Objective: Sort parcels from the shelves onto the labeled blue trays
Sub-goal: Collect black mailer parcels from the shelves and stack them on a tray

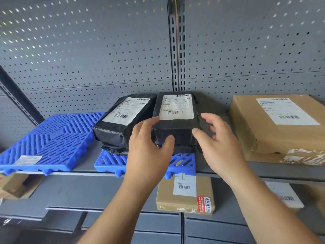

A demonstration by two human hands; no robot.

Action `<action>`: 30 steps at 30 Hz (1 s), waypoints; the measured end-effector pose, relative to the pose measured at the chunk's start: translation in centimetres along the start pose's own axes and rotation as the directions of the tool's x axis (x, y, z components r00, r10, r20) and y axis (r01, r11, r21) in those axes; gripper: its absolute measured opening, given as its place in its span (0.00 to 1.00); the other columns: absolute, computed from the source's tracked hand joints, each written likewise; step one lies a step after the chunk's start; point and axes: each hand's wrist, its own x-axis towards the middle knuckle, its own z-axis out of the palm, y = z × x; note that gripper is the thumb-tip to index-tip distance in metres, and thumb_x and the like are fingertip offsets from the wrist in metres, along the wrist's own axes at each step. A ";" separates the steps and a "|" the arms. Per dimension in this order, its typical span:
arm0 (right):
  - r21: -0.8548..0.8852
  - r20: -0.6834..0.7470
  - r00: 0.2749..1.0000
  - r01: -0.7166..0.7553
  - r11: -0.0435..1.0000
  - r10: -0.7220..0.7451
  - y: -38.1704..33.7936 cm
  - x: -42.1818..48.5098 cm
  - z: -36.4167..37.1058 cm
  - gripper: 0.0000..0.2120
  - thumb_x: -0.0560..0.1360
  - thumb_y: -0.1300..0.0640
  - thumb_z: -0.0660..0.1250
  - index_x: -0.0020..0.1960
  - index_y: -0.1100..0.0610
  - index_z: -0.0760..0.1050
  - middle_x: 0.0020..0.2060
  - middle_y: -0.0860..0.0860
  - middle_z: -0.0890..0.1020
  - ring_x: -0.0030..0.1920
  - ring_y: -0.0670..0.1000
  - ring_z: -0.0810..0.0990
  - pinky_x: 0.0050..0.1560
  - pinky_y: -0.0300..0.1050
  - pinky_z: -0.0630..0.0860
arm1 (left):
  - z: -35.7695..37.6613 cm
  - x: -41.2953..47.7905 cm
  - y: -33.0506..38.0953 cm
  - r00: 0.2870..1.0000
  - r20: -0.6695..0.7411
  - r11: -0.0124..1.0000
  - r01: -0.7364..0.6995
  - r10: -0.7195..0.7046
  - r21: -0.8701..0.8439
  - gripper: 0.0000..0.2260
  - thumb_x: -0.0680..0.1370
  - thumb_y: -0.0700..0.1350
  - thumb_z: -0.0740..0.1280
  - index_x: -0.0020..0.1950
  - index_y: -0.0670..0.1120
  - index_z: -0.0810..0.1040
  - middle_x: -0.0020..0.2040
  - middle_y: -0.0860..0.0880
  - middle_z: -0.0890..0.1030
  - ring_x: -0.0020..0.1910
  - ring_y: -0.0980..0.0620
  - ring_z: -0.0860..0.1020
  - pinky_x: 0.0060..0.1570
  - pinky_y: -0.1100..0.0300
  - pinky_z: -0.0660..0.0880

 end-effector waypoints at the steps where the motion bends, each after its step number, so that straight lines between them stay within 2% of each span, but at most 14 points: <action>1: -0.017 -0.006 1.000 -0.001 1.000 0.001 0.0 -0.5 0.0 0.23 0.79 0.49 0.67 0.73 0.44 0.69 0.68 0.41 0.71 0.71 0.44 0.69 0.69 0.44 0.67 | -0.1 -0.3 -0.1 1.000 -0.004 1.000 -0.007 0.007 0.010 0.24 0.77 0.53 0.71 0.72 0.61 0.70 0.67 0.62 0.69 0.64 0.57 0.74 0.60 0.61 0.74; 3: -0.053 -0.015 1.000 0.003 0.999 -0.004 0.0 -1.6 0.0 0.23 0.79 0.49 0.67 0.73 0.44 0.69 0.67 0.41 0.70 0.70 0.44 0.69 0.68 0.43 0.66 | -0.5 -0.8 -0.3 1.000 -0.014 1.000 -0.026 0.026 0.016 0.24 0.77 0.52 0.71 0.72 0.59 0.70 0.68 0.61 0.69 0.68 0.57 0.71 0.66 0.54 0.73; 5: -0.094 -0.026 1.000 0.013 0.995 -0.016 -0.1 -2.9 0.0 0.23 0.78 0.50 0.67 0.72 0.45 0.69 0.66 0.41 0.70 0.70 0.44 0.69 0.66 0.40 0.63 | -1.1 -1.3 -0.5 0.998 -0.028 0.998 -0.063 0.064 0.008 0.24 0.77 0.51 0.72 0.72 0.58 0.71 0.69 0.60 0.70 0.69 0.57 0.70 0.67 0.53 0.72; 11: -0.178 -0.086 0.996 -0.031 0.983 0.016 -0.9 -7.5 0.3 0.25 0.79 0.51 0.67 0.74 0.44 0.66 0.65 0.39 0.67 0.72 0.45 0.67 0.66 0.39 0.61 | -2.8 -3.3 -1.6 0.974 0.030 0.975 -0.222 0.223 -0.016 0.23 0.76 0.48 0.72 0.71 0.54 0.73 0.69 0.56 0.71 0.70 0.55 0.69 0.68 0.58 0.68; 14: -0.256 -0.125 0.991 -0.073 0.964 0.042 -1.4 -10.2 0.5 0.27 0.79 0.51 0.67 0.76 0.44 0.64 0.72 0.41 0.67 0.74 0.45 0.64 0.66 0.37 0.59 | -3.5 -4.6 -2.8 0.959 0.088 0.963 -0.267 0.269 -0.033 0.23 0.76 0.47 0.72 0.71 0.54 0.73 0.69 0.55 0.71 0.69 0.55 0.69 0.67 0.59 0.66; 17: -0.337 -0.175 0.981 -0.135 0.932 0.079 -1.6 -13.1 0.9 0.28 0.78 0.50 0.67 0.76 0.43 0.63 0.72 0.43 0.67 0.72 0.48 0.65 0.68 0.43 0.64 | -3.8 -6.4 -3.9 0.936 0.148 0.947 -0.318 0.320 -0.032 0.23 0.76 0.46 0.73 0.70 0.53 0.73 0.69 0.55 0.71 0.68 0.55 0.68 0.68 0.56 0.68; 20: -0.410 -0.210 0.970 -0.198 0.890 0.119 -1.5 -16.0 0.9 0.28 0.77 0.50 0.68 0.76 0.45 0.65 0.71 0.46 0.69 0.71 0.51 0.66 0.68 0.47 0.64 | -3.5 -8.4 -4.3 0.889 0.256 0.923 -0.384 0.379 -0.033 0.23 0.76 0.46 0.72 0.71 0.52 0.73 0.70 0.53 0.71 0.69 0.52 0.67 0.67 0.60 0.65; 25: -0.471 -0.303 0.934 -0.319 0.823 0.189 -0.2 -20.6 -1.2 0.28 0.76 0.51 0.69 0.75 0.50 0.68 0.71 0.50 0.71 0.71 0.54 0.66 0.70 0.51 0.65 | -1.7 -11.1 -3.8 0.802 0.424 0.893 -0.449 0.421 -0.039 0.23 0.77 0.50 0.70 0.72 0.53 0.72 0.70 0.52 0.71 0.70 0.49 0.67 0.70 0.52 0.67; 30: -0.477 -0.391 0.867 -0.478 0.737 0.309 1.9 -24.8 -5.7 0.26 0.78 0.50 0.67 0.74 0.50 0.67 0.71 0.51 0.71 0.70 0.57 0.66 0.67 0.55 0.69 | 1.6 -14.1 -1.8 0.710 0.536 0.860 -0.507 0.456 -0.060 0.24 0.75 0.55 0.66 0.71 0.52 0.74 0.67 0.51 0.74 0.67 0.46 0.71 0.66 0.55 0.67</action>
